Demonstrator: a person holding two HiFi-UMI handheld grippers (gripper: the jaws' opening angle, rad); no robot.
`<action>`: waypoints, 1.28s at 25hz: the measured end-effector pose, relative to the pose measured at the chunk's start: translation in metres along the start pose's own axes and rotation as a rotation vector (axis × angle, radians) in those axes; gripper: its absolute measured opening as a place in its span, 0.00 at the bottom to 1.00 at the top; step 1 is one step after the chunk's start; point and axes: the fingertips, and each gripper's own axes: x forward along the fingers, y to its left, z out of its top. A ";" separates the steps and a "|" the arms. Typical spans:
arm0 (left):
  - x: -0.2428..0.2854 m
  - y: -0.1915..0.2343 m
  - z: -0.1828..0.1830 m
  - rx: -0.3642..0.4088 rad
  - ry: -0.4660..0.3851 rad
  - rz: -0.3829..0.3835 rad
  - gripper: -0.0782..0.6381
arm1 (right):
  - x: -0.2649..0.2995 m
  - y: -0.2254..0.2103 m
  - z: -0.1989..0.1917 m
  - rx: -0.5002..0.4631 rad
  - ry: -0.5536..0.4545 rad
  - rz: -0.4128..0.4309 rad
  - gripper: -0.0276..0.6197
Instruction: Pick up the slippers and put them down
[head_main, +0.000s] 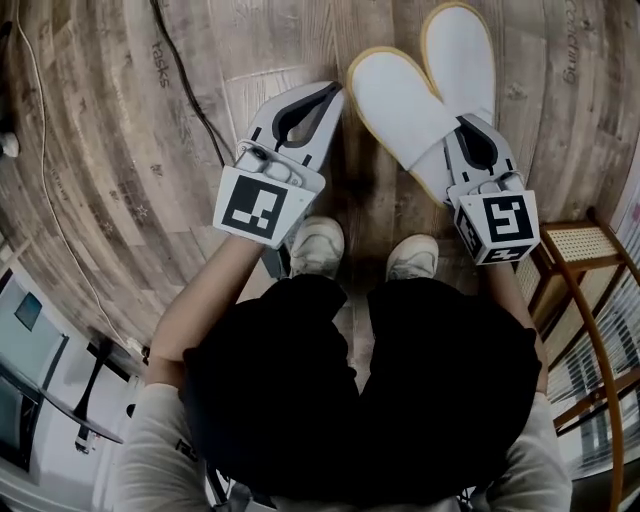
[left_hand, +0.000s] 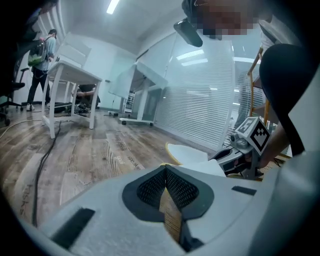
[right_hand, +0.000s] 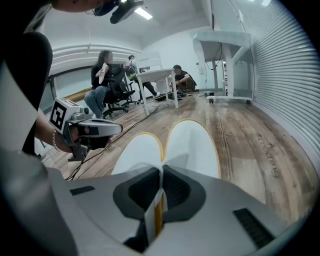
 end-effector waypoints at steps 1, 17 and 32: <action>0.003 0.001 -0.006 0.003 0.006 -0.002 0.12 | 0.003 0.001 -0.005 0.003 0.005 0.002 0.07; 0.019 -0.005 -0.076 0.004 0.068 0.008 0.12 | 0.047 0.020 -0.060 -0.011 0.068 0.056 0.07; 0.011 -0.014 -0.099 0.014 0.124 0.006 0.12 | 0.048 0.022 -0.076 -0.007 0.122 0.040 0.09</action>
